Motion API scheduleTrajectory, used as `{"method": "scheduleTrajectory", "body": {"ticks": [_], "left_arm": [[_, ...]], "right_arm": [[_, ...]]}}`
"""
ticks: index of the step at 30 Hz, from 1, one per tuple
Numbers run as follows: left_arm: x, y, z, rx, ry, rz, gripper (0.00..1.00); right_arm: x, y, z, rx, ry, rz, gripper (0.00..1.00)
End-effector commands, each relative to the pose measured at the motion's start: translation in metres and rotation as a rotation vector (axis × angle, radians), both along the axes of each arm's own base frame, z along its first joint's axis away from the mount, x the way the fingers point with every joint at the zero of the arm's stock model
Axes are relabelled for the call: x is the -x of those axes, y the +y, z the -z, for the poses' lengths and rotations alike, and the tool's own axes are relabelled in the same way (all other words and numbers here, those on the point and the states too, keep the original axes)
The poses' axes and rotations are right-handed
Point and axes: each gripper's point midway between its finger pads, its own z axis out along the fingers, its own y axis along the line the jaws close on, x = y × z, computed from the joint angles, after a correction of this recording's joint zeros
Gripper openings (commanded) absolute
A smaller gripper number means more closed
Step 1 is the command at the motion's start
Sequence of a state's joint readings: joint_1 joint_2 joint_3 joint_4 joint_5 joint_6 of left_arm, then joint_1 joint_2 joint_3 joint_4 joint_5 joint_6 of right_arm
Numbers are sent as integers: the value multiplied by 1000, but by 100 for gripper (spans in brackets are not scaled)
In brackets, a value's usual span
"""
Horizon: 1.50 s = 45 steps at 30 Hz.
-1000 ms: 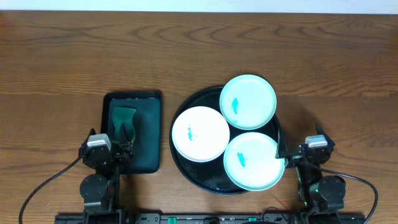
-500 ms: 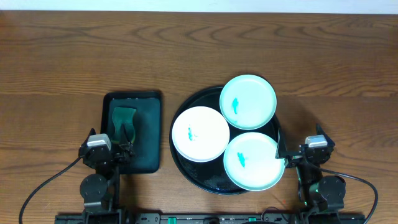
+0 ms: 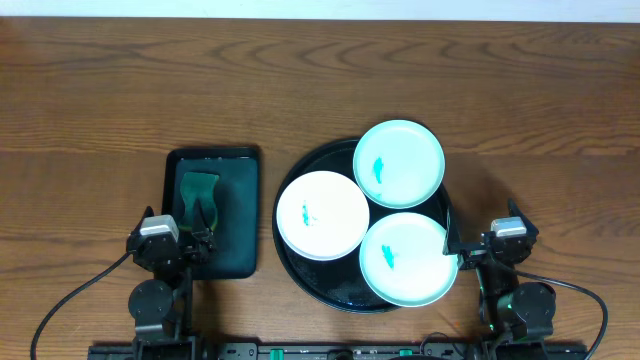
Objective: Clean dirty plates on tray and stack at the side
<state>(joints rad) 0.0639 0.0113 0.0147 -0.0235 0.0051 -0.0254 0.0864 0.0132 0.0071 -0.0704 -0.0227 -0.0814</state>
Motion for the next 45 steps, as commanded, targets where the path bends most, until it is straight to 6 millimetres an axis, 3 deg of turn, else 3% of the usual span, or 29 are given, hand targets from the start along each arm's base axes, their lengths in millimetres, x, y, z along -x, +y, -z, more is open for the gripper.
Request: {"method": "scheduleTrajectory", "body": {"ticks": [1, 5, 12, 18, 23, 30, 37, 41, 45], "left_arm": [[2, 3, 17, -4, 61, -17, 81], [0, 2, 10, 20, 27, -9, 81], [0, -24, 13, 99, 43, 133, 81], [-2, -26, 10, 149, 76, 132, 81], [-8, -25, -8, 156, 121, 129, 81], [-29, -24, -39, 186, 352, 111, 81], [-42, -23, -48, 226, 669, 86, 81], [-50, -28, -55, 249, 722, 112, 81], [-49, -39, -54, 281, 735, 170, 81]], "right_arm": [[0, 1, 3, 10, 9, -6, 99], [0, 1, 3, 10, 9, -6, 99], [0, 1, 3, 10, 8, -6, 99], [0, 1, 3, 10, 9, -6, 99], [0, 1, 3, 10, 8, -6, 99], [0, 0, 1, 20, -1, -2, 99], [0, 1, 0, 24, -4, -7, 99], [5, 26, -20, -143, -45, -151, 99], [16, 48, -19, -339, 92, -265, 99]]}}
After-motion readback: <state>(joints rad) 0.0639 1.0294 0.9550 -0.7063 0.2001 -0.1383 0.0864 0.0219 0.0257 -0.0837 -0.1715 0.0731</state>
